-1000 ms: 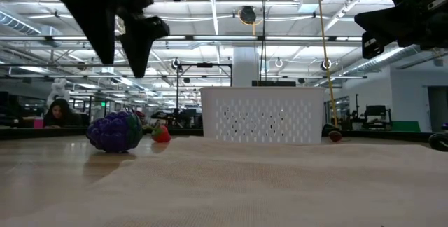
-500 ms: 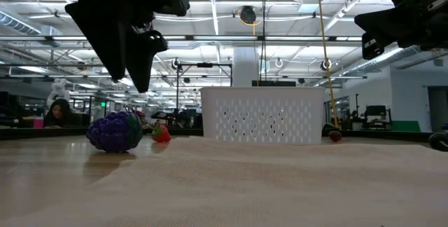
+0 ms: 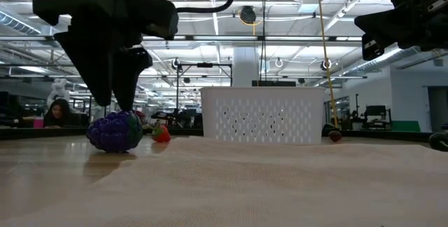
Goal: Pick and placing Produce into tupperware
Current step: Put the grapes into the white bin
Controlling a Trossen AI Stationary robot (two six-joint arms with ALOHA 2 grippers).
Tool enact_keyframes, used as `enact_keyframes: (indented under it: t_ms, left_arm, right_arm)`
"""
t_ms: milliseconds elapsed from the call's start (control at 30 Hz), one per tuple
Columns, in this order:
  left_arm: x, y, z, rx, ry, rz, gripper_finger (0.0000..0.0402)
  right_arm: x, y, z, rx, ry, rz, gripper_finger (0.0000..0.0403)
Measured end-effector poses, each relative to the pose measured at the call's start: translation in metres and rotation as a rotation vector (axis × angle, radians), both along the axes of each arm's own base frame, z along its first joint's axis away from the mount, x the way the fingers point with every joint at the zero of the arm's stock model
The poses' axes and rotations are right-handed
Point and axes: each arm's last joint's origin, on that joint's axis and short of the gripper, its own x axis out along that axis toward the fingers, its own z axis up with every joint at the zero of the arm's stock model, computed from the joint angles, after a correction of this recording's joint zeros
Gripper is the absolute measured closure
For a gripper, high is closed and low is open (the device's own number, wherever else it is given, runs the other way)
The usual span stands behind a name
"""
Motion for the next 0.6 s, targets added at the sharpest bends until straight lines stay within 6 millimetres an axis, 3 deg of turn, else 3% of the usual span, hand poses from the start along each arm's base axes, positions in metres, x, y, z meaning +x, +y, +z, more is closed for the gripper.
enact_keyframes:
  t_ms: [600]
  left_arm:
    - [-0.008, 0.002, -0.033, -0.019, -0.069, -0.034, 0.0112]
  right_arm:
    - [0.000, 0.000, 0.000, 0.000, 0.001, 0.000, 0.0403]
